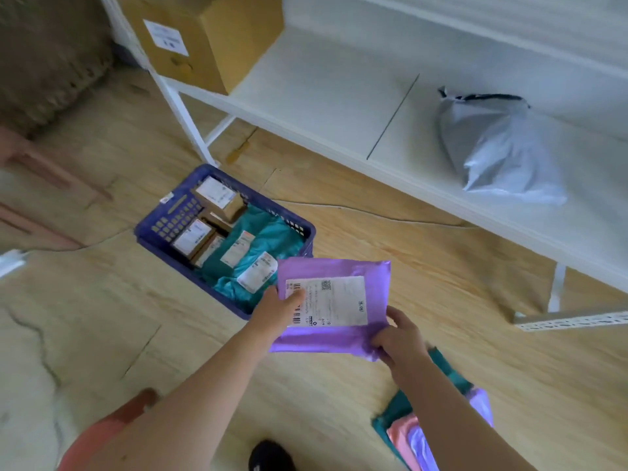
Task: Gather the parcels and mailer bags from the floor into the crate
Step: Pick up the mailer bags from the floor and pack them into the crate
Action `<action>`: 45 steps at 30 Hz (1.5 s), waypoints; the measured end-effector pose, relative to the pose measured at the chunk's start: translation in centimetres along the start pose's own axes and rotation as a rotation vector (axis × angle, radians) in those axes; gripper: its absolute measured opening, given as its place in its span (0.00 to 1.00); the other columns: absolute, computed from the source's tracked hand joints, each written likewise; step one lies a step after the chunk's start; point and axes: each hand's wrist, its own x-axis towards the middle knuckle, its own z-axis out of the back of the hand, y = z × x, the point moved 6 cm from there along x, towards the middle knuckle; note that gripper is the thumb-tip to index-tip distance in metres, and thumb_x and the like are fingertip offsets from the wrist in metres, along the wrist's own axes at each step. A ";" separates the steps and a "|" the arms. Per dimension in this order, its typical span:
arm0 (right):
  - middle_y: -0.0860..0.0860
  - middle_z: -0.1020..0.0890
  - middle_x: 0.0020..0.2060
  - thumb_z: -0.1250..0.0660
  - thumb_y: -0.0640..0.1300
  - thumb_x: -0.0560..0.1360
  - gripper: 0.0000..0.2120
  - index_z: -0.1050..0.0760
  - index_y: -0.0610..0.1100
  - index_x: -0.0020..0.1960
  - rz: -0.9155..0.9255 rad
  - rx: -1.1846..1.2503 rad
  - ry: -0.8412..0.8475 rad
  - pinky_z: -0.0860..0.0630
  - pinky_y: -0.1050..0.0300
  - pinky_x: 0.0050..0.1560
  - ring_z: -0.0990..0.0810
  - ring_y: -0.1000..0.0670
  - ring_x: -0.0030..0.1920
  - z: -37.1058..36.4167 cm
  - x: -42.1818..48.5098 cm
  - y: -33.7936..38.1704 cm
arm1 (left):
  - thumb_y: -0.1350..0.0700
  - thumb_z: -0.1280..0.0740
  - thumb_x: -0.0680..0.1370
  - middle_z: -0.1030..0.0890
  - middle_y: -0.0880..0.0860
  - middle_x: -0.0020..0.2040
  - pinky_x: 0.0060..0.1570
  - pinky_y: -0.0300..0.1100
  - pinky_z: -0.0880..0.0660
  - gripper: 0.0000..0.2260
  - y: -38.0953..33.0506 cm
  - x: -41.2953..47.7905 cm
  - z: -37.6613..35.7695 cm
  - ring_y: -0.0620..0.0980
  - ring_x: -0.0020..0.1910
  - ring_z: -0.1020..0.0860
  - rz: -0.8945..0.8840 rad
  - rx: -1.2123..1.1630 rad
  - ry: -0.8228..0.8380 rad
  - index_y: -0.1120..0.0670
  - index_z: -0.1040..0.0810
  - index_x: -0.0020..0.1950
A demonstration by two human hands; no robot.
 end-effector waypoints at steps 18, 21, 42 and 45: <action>0.47 0.23 0.33 0.28 0.40 0.68 0.08 0.22 0.41 0.46 -0.063 -0.575 0.461 0.27 0.61 0.38 0.26 0.49 0.34 -22.8 1.5 2.9 | 0.46 0.37 0.63 0.20 0.57 0.48 0.40 0.45 0.29 0.24 0.8 8.7 21.5 0.55 0.47 0.21 0.067 0.029 -0.172 0.54 0.26 0.56; 0.51 0.24 0.26 0.31 0.47 0.73 0.10 0.26 0.43 0.38 -0.101 -0.533 0.460 0.28 0.64 0.30 0.26 0.53 0.27 -26.4 3.6 4.9 | 0.52 0.34 0.71 0.23 0.52 0.43 0.36 0.42 0.32 0.16 -1.1 12.3 23.8 0.49 0.41 0.24 0.057 0.044 -0.168 0.54 0.29 0.57; 0.45 0.23 0.27 0.36 0.47 0.74 0.14 0.29 0.44 0.31 -0.271 -0.550 0.228 0.21 0.44 0.49 0.21 0.43 0.36 -49.9 19.6 3.0 | 0.63 0.38 0.75 0.30 0.38 0.53 0.19 0.30 0.36 0.34 -0.5 39.5 34.6 0.48 0.28 0.31 -0.071 0.364 -0.018 0.40 0.46 0.75; 0.46 0.22 0.32 0.34 0.47 0.72 0.12 0.29 0.47 0.31 -0.261 -0.520 0.167 0.22 0.43 0.52 0.22 0.45 0.38 -53.1 23.1 0.7 | 0.65 0.38 0.75 0.32 0.43 0.56 0.21 0.28 0.33 0.36 2.0 44.5 35.2 0.43 0.31 0.29 -0.080 0.416 0.065 0.41 0.48 0.76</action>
